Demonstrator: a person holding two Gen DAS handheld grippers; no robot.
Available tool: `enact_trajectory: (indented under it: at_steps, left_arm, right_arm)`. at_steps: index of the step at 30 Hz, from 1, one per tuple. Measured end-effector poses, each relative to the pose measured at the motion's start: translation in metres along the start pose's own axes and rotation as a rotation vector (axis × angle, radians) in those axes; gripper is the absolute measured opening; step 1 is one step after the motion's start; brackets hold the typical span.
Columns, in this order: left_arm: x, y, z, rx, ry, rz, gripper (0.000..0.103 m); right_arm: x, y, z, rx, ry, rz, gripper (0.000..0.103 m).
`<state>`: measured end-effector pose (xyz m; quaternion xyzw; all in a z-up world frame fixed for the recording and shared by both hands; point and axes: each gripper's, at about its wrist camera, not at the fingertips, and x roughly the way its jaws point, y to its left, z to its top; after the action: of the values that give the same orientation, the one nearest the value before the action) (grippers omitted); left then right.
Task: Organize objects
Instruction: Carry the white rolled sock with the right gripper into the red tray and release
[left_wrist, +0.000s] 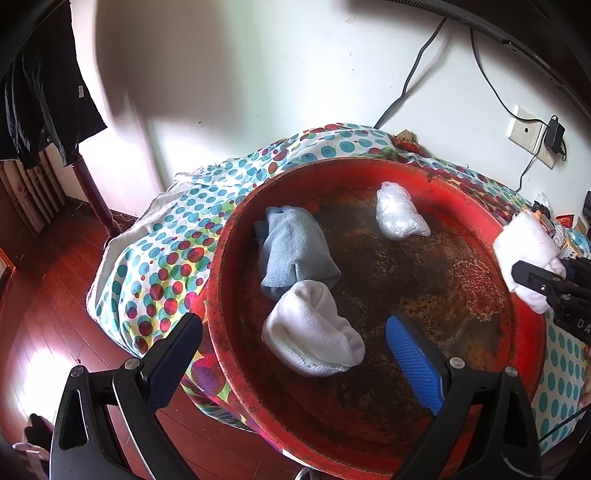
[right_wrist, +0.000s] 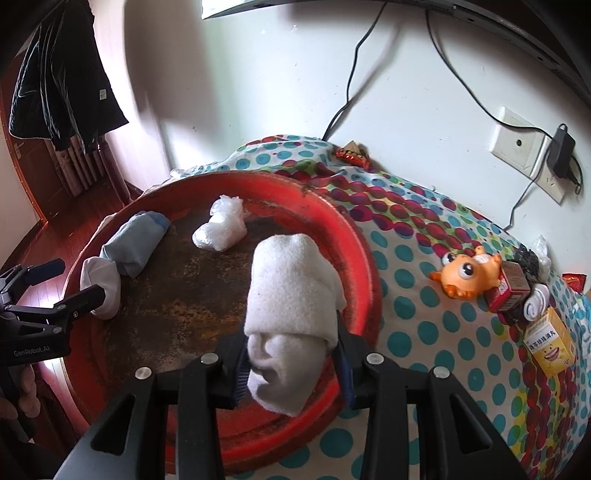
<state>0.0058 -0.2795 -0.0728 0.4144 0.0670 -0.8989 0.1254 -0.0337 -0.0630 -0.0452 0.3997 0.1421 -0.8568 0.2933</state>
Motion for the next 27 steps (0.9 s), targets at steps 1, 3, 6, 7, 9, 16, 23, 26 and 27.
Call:
enact_trajectory:
  at_steps: [1,3,6,7,9,16,23,26,27]
  left_arm:
    - [0.000,0.000,0.000,0.001,0.002,-0.002,0.099]
    - [0.001,0.000,0.000,0.000,0.005,-0.003,0.099]
    - [0.001,0.001,0.000,-0.004,0.006,-0.005,0.099]
    - [0.001,0.001,0.001,-0.008,0.006,-0.006,0.099]
    - [0.002,0.002,0.001,-0.013,0.008,-0.011,0.099]
    - [0.003,0.005,0.001,-0.025,0.010,-0.020,0.099]
    - [0.003,0.005,0.001,-0.024,0.012,-0.023,0.099]
    - [0.004,0.005,0.000,-0.023,0.015,-0.024,0.099]
    - [0.005,0.004,0.000,-0.019,0.020,-0.026,0.099]
  right_arm:
    - [0.002,0.002,0.001,-0.004,0.002,0.000,0.038]
    - [0.008,0.008,0.005,-0.023,0.014,-0.006,0.038]
    - [0.015,0.014,0.010,-0.038,0.034,-0.004,0.038]
    - [0.017,0.016,0.011,-0.045,0.038,-0.008,0.038]
    - [0.023,0.020,0.013,-0.056,0.048,-0.012,0.038]
    - [0.039,0.025,0.017,-0.065,0.077,-0.019,0.040]
    - [0.051,0.024,0.019,-0.064,0.104,-0.031,0.040]
    - [0.054,0.022,0.019,-0.054,0.111,-0.032,0.040]
    - [0.055,0.022,0.019,-0.051,0.113,-0.030,0.040]
